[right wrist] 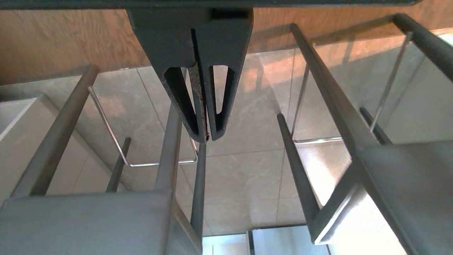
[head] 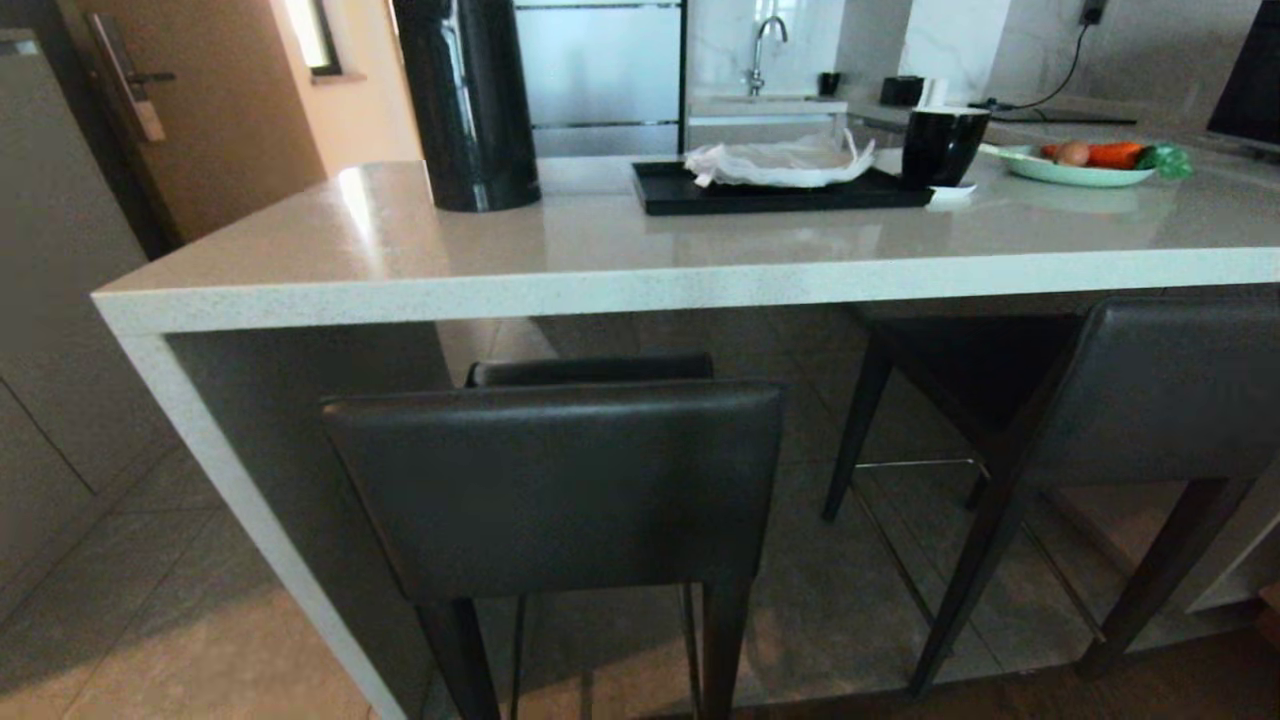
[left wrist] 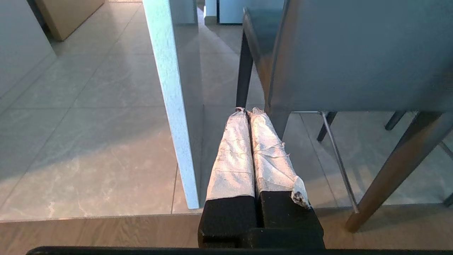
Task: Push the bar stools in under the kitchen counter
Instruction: Pull the gray chair out from under the dining table
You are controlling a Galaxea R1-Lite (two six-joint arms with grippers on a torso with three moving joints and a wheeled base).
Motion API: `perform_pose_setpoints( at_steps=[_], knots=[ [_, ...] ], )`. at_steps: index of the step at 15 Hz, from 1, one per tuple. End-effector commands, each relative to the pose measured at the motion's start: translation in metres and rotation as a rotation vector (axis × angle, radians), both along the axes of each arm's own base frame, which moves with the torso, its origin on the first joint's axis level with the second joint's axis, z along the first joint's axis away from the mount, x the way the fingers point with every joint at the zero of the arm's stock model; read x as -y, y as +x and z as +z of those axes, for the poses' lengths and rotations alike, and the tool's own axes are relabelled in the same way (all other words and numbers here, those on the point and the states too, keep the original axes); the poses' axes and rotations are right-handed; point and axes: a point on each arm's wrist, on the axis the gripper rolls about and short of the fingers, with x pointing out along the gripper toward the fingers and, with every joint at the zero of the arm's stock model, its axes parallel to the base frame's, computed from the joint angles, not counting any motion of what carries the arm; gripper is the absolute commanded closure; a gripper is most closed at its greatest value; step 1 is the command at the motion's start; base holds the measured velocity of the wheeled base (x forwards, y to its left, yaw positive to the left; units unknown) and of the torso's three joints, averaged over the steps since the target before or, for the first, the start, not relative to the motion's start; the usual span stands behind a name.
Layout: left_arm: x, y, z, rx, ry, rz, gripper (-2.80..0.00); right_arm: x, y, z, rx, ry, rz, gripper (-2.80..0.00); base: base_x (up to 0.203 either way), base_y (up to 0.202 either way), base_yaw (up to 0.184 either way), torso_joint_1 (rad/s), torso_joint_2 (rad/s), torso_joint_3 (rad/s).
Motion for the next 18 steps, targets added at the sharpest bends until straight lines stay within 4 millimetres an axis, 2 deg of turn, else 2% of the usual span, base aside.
perform_pose_setpoints(
  at_steps=[1, 5, 18],
  knots=[
    [0.0, 0.0002, -0.0003, -0.002, 0.0, 0.0, 0.0, 0.0, 0.0, 0.0001, 0.001, 0.0, 0.001, 0.0, 0.0, 0.0, 0.0, -0.134, 0.45, 0.317],
    [0.0, 0.0002, -0.0003, -0.002, 0.0, 0.0, 0.0, 0.0, 0.0001, 0.0001, 0.0, 0.0, 0.001, 0.0, 0.0, 0.0, 0.0, -0.073, 0.29, 0.208],
    [0.0, 0.0002, -0.0003, -0.002, 0.0, 0.0, 0.0, 0.0, 0.0001, -0.0001, -0.002, 0.0, 0.0, 0.0, 0.0, 0.0, 0.0, -0.001, 0.01, 0.009]
  ],
)
